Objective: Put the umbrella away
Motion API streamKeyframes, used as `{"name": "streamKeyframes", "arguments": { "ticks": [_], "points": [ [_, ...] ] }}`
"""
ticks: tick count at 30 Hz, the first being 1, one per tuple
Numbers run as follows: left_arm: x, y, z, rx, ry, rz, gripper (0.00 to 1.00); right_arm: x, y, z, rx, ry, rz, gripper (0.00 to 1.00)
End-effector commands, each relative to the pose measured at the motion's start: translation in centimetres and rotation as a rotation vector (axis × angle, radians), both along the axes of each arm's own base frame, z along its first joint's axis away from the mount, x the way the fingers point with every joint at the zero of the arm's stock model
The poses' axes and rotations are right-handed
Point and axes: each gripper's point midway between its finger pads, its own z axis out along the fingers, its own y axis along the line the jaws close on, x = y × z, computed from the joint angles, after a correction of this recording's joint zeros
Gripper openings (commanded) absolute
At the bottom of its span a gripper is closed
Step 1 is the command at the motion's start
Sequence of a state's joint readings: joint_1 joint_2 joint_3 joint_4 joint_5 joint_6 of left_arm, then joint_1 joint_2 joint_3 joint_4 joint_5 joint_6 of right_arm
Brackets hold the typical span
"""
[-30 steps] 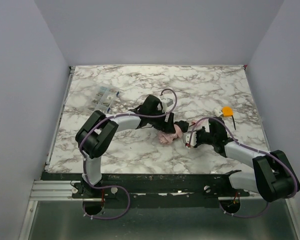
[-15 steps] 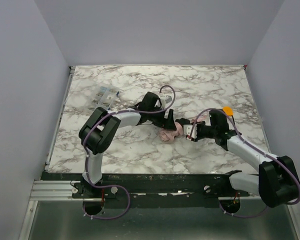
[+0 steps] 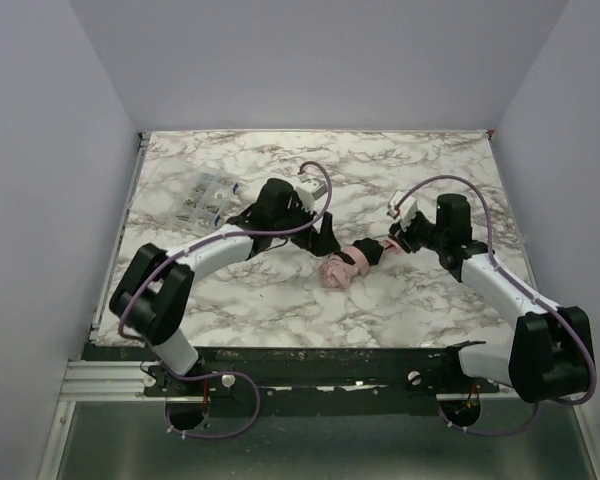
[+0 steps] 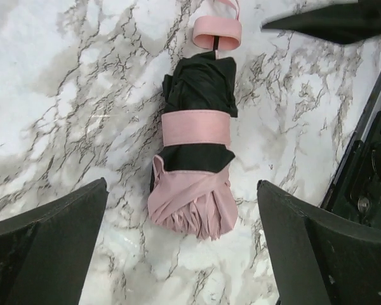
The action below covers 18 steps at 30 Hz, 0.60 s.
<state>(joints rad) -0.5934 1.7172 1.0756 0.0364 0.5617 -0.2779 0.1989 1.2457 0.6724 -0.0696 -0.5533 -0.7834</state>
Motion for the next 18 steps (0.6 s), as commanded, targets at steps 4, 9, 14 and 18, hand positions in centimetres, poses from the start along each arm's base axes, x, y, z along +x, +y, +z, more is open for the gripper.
{"name": "streamKeyframes", "arguments": {
  "ticks": [4, 9, 14, 18],
  "points": [
    [-3.2, 3.9, -0.3, -0.048, -0.037, 0.164, 0.98, 5.0, -7.6, 0.2, 0.136, 0.028, -0.638, 0.32],
    [-7.3, 4.5, -5.6, 0.004, 0.114, 0.183, 0.65, 5.3, -8.7, -3.5, 0.065, 0.146, -0.671, 0.21],
    [-9.7, 3.7, -8.7, 0.060, 0.189, 0.157, 0.54, 5.9, -10.0, -5.5, 0.034, 0.211, -0.704, 0.17],
    [-9.5, 2.9, -9.6, 0.081, 0.220, 0.141, 0.51, 5.4, -9.2, -6.8, 0.019, 0.274, -0.652, 0.15]
  ]
}}
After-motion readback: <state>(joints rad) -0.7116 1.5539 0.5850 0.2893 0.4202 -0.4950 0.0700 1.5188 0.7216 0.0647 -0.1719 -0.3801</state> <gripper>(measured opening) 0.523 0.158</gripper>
